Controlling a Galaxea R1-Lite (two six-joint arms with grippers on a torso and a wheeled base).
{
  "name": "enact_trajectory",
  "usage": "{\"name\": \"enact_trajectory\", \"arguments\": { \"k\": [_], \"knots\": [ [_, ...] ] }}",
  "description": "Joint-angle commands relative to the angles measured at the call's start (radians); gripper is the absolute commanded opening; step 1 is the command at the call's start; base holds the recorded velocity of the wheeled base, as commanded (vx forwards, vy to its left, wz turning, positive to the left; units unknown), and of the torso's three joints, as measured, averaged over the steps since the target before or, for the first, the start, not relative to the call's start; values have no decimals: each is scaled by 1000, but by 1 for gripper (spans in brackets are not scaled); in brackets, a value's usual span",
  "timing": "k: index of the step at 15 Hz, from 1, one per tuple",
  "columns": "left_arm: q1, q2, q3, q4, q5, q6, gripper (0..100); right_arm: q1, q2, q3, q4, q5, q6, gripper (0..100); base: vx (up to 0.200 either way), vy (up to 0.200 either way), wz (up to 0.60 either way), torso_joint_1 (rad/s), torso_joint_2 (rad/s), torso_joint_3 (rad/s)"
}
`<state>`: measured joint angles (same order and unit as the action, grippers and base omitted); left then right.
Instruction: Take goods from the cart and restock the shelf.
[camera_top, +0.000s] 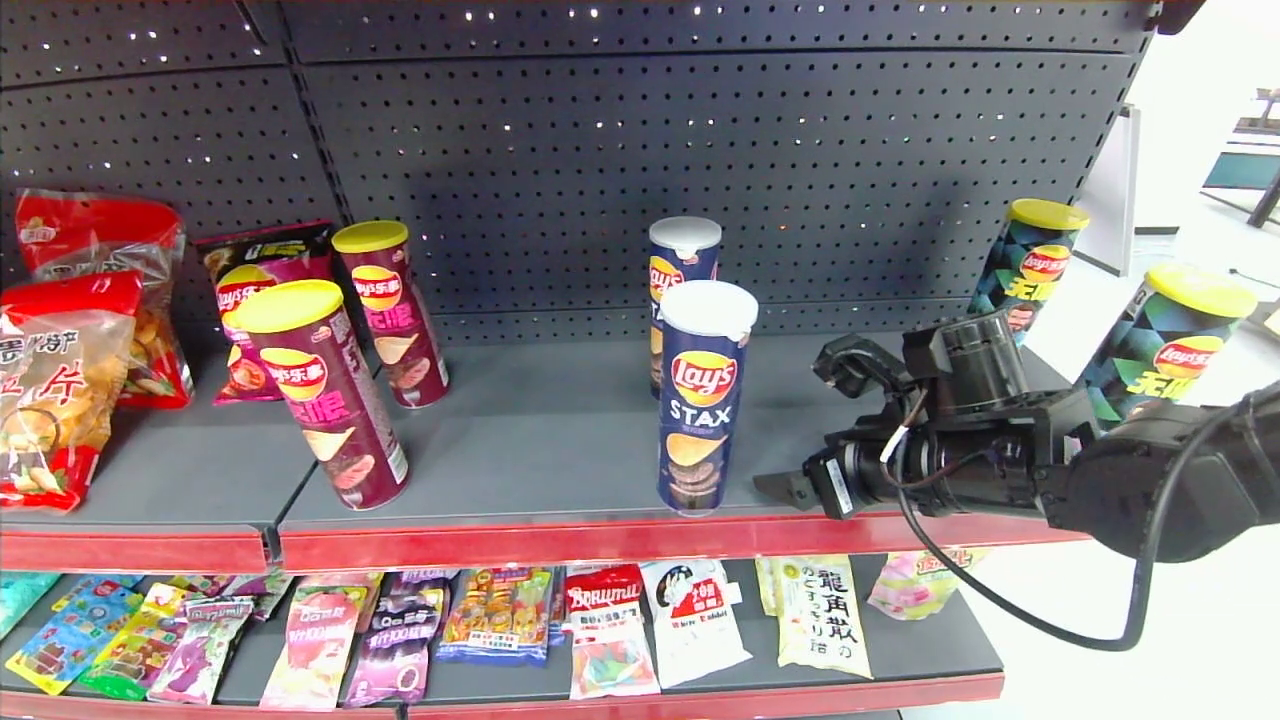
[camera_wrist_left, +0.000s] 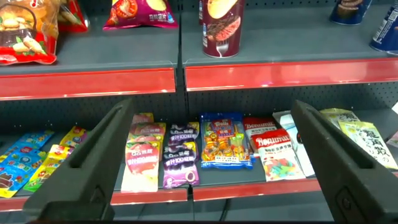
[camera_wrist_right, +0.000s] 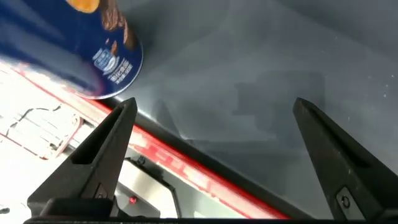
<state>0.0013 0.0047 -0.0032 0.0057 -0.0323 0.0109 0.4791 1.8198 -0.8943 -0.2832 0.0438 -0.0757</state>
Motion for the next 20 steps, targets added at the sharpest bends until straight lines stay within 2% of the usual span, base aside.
{"name": "enact_trajectory", "arguments": {
  "k": [1,10,20],
  "knots": [
    [0,0,0,0,0,0,100,1,19,-9,-1,-7,-1,100,0,0,0,0,0,0],
    [0,0,0,0,3,0,100,35,72,-52,-1,-39,1,100,0,0,0,0,0,0],
    [0,0,0,0,3,0,100,26,108,-86,-1,-42,-2,100,0,0,0,0,0,0]
  ]
}}
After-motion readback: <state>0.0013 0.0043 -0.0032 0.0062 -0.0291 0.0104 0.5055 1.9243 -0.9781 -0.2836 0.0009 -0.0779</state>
